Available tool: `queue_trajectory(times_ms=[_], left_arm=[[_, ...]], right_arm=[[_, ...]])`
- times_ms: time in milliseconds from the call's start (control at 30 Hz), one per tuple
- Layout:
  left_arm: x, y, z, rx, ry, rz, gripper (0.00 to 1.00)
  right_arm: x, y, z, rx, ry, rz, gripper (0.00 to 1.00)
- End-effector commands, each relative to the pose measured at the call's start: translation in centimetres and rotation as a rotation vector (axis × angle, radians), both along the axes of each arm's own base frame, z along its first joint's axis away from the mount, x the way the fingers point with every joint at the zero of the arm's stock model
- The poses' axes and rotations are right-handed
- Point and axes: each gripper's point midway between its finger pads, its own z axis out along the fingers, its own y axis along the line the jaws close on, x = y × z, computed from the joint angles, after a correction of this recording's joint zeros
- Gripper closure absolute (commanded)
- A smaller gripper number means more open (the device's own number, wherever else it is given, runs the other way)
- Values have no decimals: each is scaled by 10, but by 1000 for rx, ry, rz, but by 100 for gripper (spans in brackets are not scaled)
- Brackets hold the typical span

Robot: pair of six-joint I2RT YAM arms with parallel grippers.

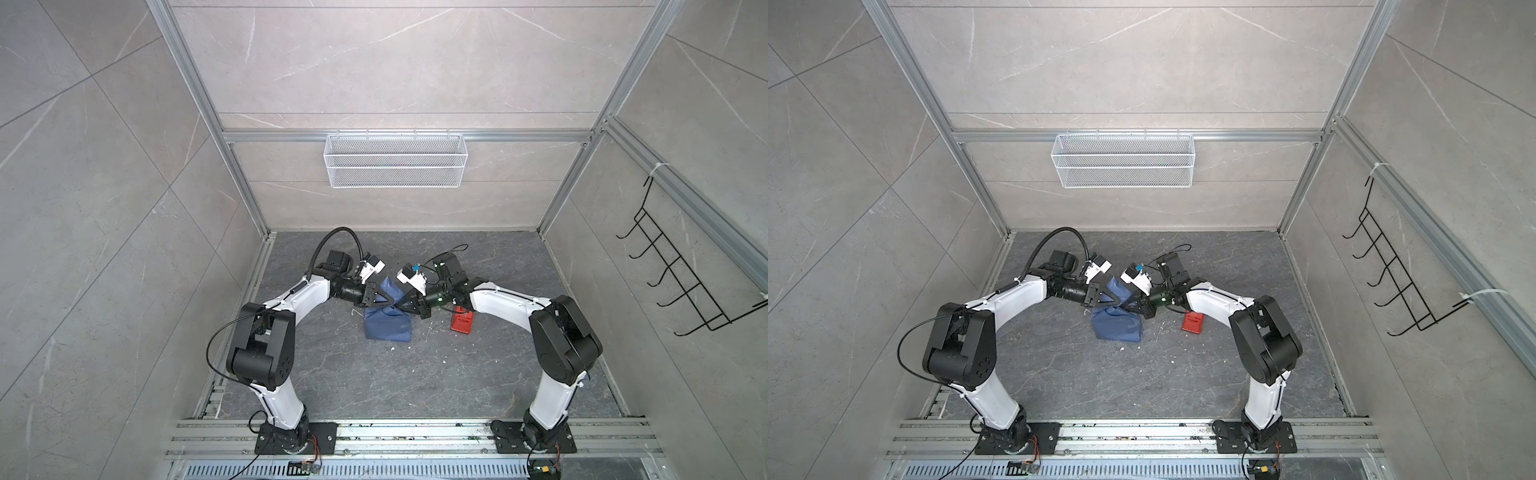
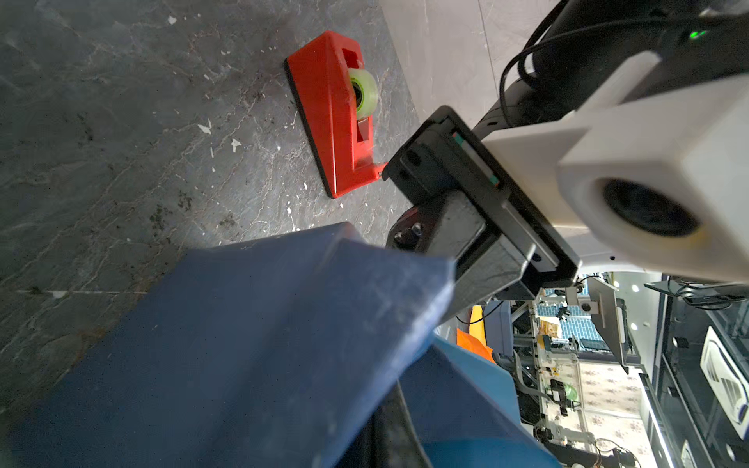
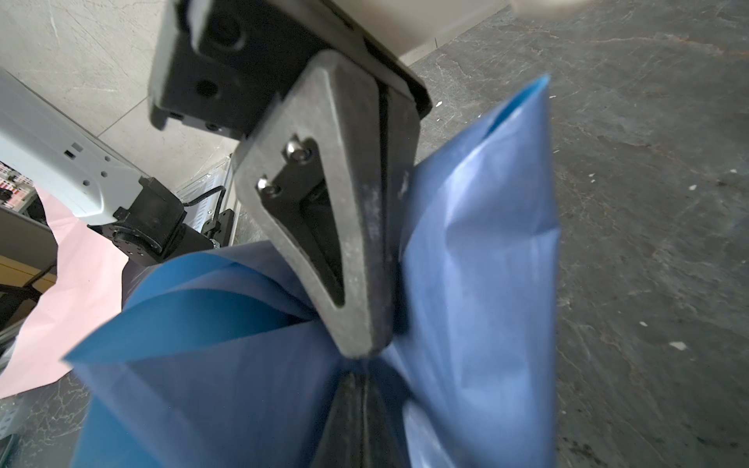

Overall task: Wrap a gift box in wrapping paper
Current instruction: Fold the wrapping paper for the gift box, then smooth out the wrapping paper on the gift box.

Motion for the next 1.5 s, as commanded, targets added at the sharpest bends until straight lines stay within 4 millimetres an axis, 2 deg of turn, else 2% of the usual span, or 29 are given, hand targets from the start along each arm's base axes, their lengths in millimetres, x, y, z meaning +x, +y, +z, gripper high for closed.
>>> queue_trajectory(times_ms=[0, 200, 367, 500, 600, 767, 867, 933, 1000, 1033, 1067, 1100, 1200, 1300, 1400, 1467], left_arm=[[-4, 4, -12, 43, 5, 9, 100], [-10, 12, -23, 104, -20, 12, 100], [-12, 12, -18, 106, -31, 6, 100], [-12, 12, -21, 109, -22, 6, 100], [-12, 12, -18, 108, -38, 1, 100], [-12, 10, -19, 103, -29, 3, 100], [-12, 11, -15, 106, -52, -1, 100], [-13, 10, -16, 103, -56, -1, 100], [-13, 11, -16, 106, -50, 0, 100], [-14, 11, -15, 107, -52, -3, 100], [-14, 11, -15, 109, -56, -2, 100], [-15, 12, -16, 111, -62, -1, 100], [-14, 12, -19, 105, -57, 3, 100], [-14, 11, -16, 108, -61, -2, 100], [-14, 11, -18, 108, -62, -2, 100], [-14, 11, -20, 111, -55, 0, 100]], right_arm=[[-12, -16, -30, -118, 90, -28, 100], [-8, -13, 2, -76, 33, -36, 100], [-12, -17, 41, -31, -38, -48, 96], [-19, -30, 65, -15, -96, -79, 91], [-30, -42, 79, -35, -143, -87, 85], [-51, -61, 102, -52, -180, -186, 82], [-71, -54, 89, -126, -194, -203, 78], [-84, -48, 71, -191, -218, -212, 72], [-88, -45, 57, -222, -226, -243, 68], [-86, -46, 52, -233, -239, -276, 63], [-84, -46, 47, -249, -251, -303, 19], [-81, -47, 43, -271, -273, -327, 0], [-68, -54, 34, -360, -357, -408, 0], [-61, -58, 35, -397, -423, -442, 0], [-60, -47, 29, -370, -430, -409, 0], [-58, -40, 22, -363, -422, -394, 3]])
